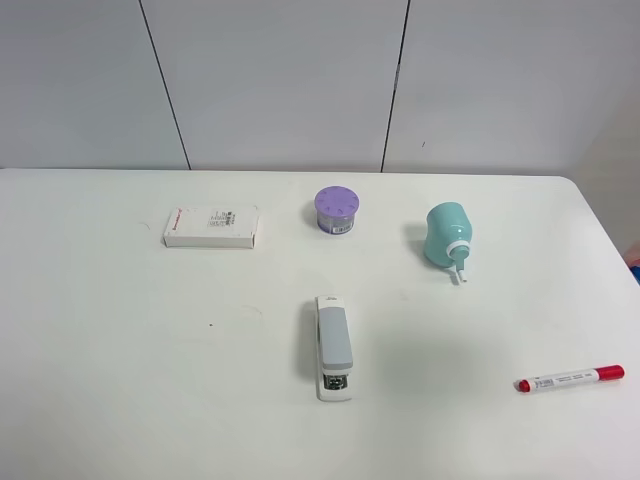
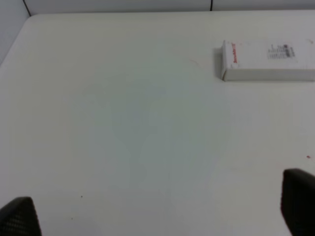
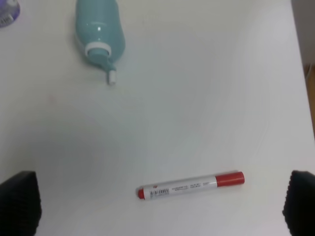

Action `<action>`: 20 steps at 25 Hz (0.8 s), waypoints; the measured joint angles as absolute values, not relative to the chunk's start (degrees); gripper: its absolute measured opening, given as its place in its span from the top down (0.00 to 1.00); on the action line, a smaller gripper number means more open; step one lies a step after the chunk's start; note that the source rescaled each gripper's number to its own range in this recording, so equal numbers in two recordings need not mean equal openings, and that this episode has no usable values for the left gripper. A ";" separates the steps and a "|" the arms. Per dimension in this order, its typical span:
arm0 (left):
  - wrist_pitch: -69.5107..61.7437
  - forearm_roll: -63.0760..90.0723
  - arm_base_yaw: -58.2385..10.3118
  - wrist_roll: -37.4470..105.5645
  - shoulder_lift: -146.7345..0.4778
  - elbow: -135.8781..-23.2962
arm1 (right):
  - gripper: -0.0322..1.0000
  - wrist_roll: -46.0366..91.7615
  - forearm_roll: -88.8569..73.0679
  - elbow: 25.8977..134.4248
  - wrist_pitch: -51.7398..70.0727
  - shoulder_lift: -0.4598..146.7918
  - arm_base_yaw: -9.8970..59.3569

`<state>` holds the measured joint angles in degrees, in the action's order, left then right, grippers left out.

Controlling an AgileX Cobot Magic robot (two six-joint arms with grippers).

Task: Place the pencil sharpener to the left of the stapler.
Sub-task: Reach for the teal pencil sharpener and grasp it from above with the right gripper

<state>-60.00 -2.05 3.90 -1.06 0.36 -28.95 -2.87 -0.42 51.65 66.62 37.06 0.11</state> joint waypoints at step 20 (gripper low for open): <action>-60.00 -2.05 3.90 -1.06 0.36 -28.95 | 0.00 1.33 -3.59 85.06 69.69 99.43 5.89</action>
<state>-60.00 -2.05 3.90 -1.06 0.36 -28.95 1.33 -3.59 85.06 69.69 99.43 5.89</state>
